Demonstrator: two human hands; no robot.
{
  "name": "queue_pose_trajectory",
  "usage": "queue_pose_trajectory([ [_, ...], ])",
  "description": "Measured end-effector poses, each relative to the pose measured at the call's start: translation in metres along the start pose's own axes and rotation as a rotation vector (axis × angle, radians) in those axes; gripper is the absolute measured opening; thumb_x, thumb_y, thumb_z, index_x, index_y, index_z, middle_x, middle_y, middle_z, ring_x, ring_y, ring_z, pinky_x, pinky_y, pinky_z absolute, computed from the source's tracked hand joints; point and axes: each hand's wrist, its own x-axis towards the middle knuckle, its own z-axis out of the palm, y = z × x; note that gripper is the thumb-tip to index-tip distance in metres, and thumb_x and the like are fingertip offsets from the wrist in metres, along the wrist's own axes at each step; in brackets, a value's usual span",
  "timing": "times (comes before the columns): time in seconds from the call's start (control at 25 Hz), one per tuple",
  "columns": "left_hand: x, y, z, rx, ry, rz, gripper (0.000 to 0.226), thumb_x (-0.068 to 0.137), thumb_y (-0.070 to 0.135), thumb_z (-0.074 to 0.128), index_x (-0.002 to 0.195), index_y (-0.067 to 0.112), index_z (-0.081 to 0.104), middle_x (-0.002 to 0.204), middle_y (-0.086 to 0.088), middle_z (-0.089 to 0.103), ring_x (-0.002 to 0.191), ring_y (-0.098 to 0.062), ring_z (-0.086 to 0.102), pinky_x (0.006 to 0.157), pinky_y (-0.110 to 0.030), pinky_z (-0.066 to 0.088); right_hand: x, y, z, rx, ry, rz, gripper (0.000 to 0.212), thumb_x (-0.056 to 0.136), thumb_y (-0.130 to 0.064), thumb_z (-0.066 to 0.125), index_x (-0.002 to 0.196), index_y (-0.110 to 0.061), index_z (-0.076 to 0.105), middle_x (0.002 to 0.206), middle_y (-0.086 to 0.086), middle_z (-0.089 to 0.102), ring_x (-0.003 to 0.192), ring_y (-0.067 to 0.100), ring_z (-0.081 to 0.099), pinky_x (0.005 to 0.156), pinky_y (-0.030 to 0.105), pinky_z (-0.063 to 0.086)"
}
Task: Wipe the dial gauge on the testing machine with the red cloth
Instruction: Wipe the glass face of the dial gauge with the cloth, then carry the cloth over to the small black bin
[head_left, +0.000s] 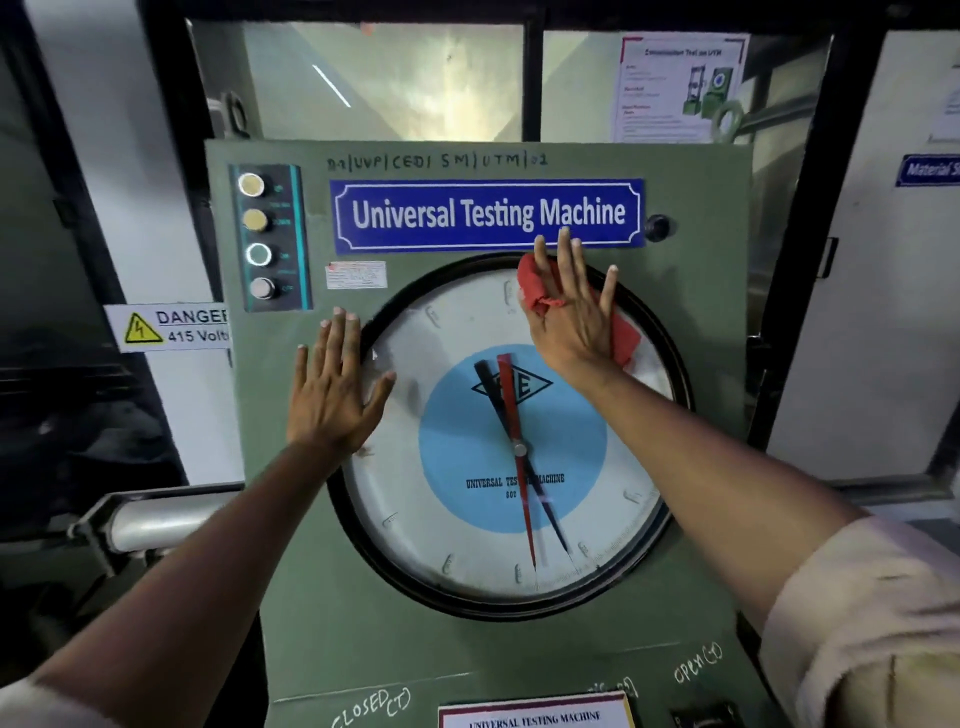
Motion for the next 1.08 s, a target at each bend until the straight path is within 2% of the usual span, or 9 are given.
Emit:
queue_pose_trajectory([
  [0.36, -0.066, -0.015, -0.141, 0.18, -0.031, -0.134, 0.104, 0.092, 0.081, 0.016, 0.174, 0.02, 0.001, 0.182, -0.002, -0.003, 0.169, -0.022, -0.001, 0.136, -0.046, 0.0, -0.024, -0.109, -0.075, 0.168, -0.264, -0.266, 0.067, 0.11, -0.061, 0.021, 0.168, -0.042, -0.005, 0.179, -0.006, -0.014, 0.166, 0.014, -0.011, 0.131, 0.063, -0.007],
  [0.48, -0.114, -0.027, -0.197, 0.267, -0.041, -0.215, 0.104, 0.092, 0.083, 0.015, 0.174, 0.02, 0.001, 0.182, -0.001, -0.003, 0.169, -0.02, -0.002, 0.136, -0.046, 0.0, -0.049, -0.167, -0.097, 0.254, -0.338, -0.382, 0.068, 0.108, -0.067, 0.017, 0.169, -0.043, 0.0, 0.18, -0.01, -0.008, 0.166, 0.012, -0.007, 0.131, 0.061, -0.006],
  [0.76, -0.267, -0.098, -0.329, 0.463, -0.068, -0.485, 0.095, 0.102, 0.074, 0.035, 0.174, 0.018, 0.007, 0.182, -0.001, 0.001, 0.169, -0.02, 0.0, 0.136, -0.047, 0.001, -0.14, -0.331, -0.122, 0.489, -0.501, -0.635, 0.066, 0.108, -0.067, 0.023, 0.169, -0.041, 0.017, 0.178, -0.011, 0.018, 0.165, 0.011, 0.008, 0.131, 0.055, 0.003],
  [1.08, -0.476, -0.192, -0.416, 0.61, -0.143, -0.8, 0.097, 0.1, 0.077, 0.033, 0.174, 0.019, 0.009, 0.182, 0.0, 0.002, 0.169, -0.022, 0.002, 0.136, -0.049, 0.002, -0.29, -0.544, -0.14, 0.654, -0.677, -0.902, 0.065, 0.108, -0.066, 0.027, 0.168, -0.039, 0.024, 0.177, -0.013, 0.02, 0.165, 0.008, 0.008, 0.133, 0.055, 0.0],
])
